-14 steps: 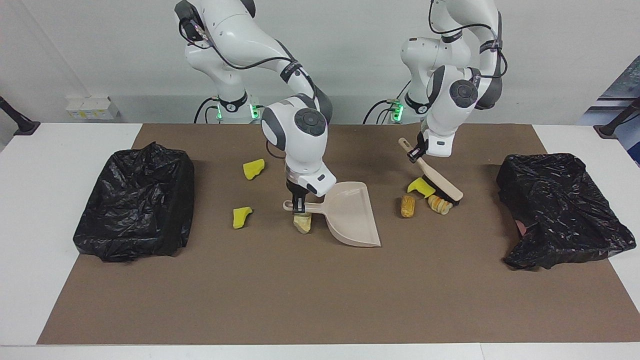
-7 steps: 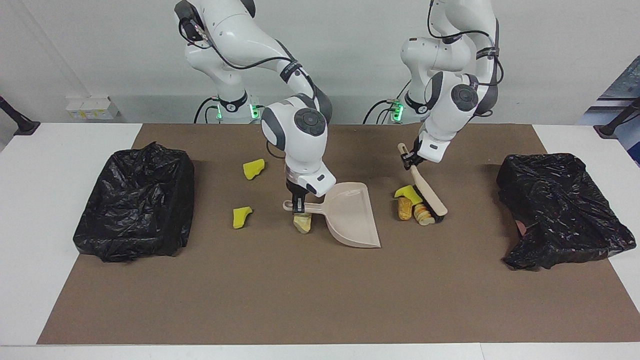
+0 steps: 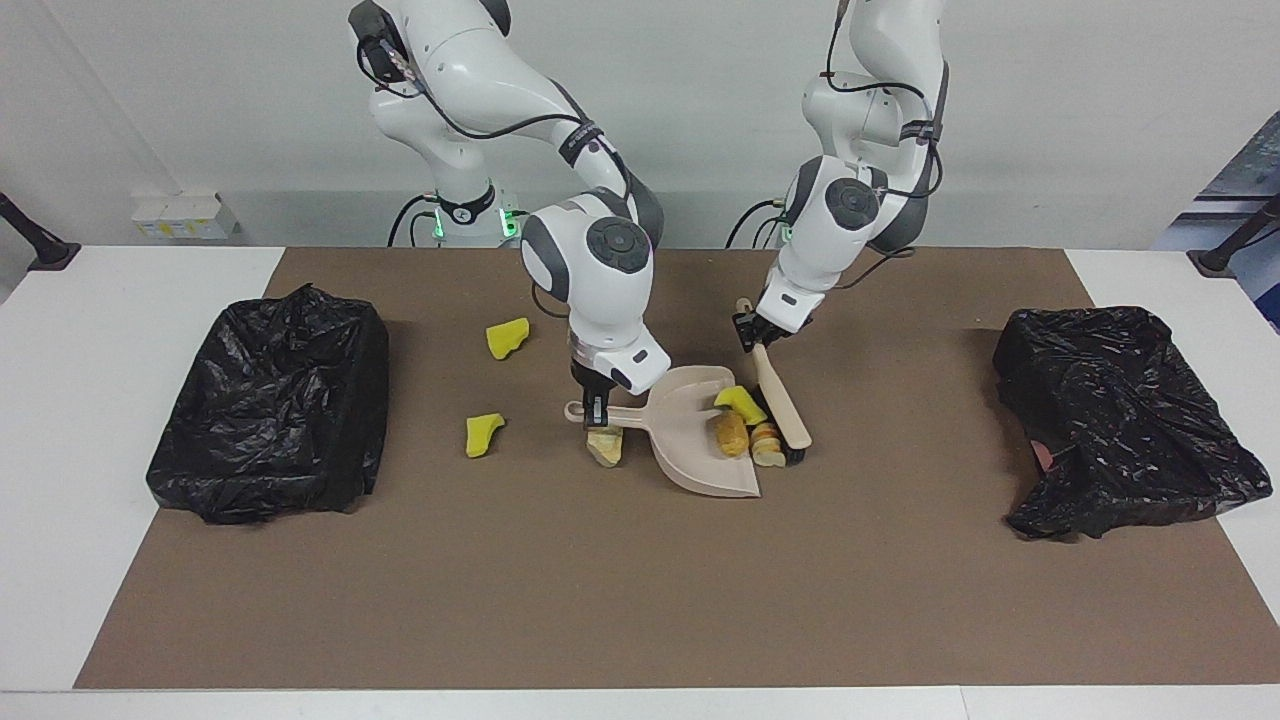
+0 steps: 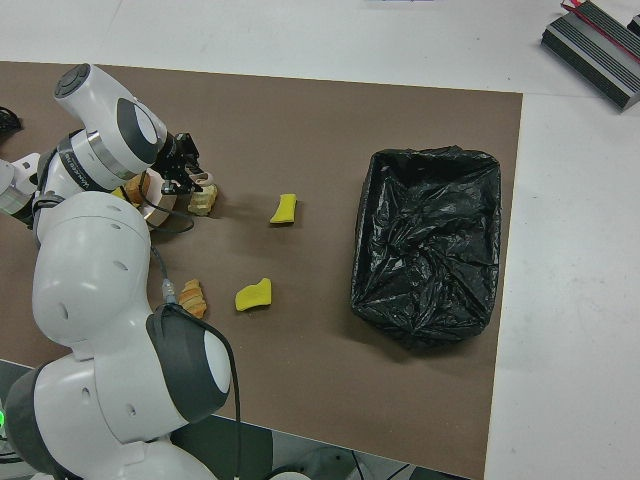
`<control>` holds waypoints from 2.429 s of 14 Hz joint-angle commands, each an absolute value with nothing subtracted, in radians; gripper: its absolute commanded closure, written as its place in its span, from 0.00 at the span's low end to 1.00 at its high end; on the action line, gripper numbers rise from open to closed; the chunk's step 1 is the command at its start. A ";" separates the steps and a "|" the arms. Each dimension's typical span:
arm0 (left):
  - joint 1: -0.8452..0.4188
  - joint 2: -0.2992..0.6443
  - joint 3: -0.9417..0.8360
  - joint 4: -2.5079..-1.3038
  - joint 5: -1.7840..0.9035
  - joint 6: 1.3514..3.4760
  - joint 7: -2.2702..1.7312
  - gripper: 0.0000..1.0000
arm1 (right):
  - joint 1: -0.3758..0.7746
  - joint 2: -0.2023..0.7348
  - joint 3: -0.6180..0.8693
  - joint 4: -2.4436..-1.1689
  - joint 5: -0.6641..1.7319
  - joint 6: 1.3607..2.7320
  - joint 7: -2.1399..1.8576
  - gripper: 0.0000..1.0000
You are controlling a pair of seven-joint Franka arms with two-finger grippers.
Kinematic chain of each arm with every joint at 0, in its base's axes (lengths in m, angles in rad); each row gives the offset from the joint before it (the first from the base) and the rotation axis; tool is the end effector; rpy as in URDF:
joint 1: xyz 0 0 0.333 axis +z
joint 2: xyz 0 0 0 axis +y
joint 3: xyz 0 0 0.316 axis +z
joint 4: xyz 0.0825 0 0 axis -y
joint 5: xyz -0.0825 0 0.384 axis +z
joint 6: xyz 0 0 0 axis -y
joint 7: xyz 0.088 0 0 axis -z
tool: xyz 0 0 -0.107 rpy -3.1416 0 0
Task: Sweep and dump trash in bin
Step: 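Sweep the bread and sponge pieces into the dustpan with the left gripper, then carry the dustpan to the black bag with the right gripper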
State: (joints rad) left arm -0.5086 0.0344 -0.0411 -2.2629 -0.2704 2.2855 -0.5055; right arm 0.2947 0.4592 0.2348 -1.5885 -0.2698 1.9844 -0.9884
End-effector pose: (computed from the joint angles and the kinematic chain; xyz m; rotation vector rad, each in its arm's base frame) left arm 0.4423 -0.2782 0.3452 2.9596 0.1999 -0.1683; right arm 0.6003 0.3088 0.3718 2.0867 2.1740 -0.1181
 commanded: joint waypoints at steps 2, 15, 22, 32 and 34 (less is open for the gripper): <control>-0.592 0.077 -0.026 -2.163 -0.342 2.275 -0.476 1.00 | 0.281 0.474 0.245 -1.572 -0.281 1.988 -0.956 1.00; -0.544 -0.199 -0.032 -2.350 -0.183 2.054 -0.529 1.00 | 0.048 0.307 0.249 -1.635 -0.115 1.984 -1.082 1.00; -0.630 -0.316 -0.191 -2.563 -0.181 2.187 -0.768 1.00 | -0.251 0.138 0.247 -1.689 -0.081 1.852 -1.509 1.00; -0.497 -0.278 -0.256 -2.492 -0.181 2.154 -0.812 0.00 | -0.612 0.057 0.224 -1.686 -0.112 1.836 -1.865 1.00; -0.393 -0.276 -0.259 -2.410 -0.181 2.102 -0.787 0.00 | -0.627 0.057 0.221 -1.687 -0.248 1.870 -1.882 1.00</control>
State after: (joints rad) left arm -0.4786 -0.2683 -0.2549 -2.4889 -0.1967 2.1801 -0.8123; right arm -0.6119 0.0816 0.2149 -1.6574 -0.1623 1.8337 -1.8585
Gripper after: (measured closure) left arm 0.000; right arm 0.683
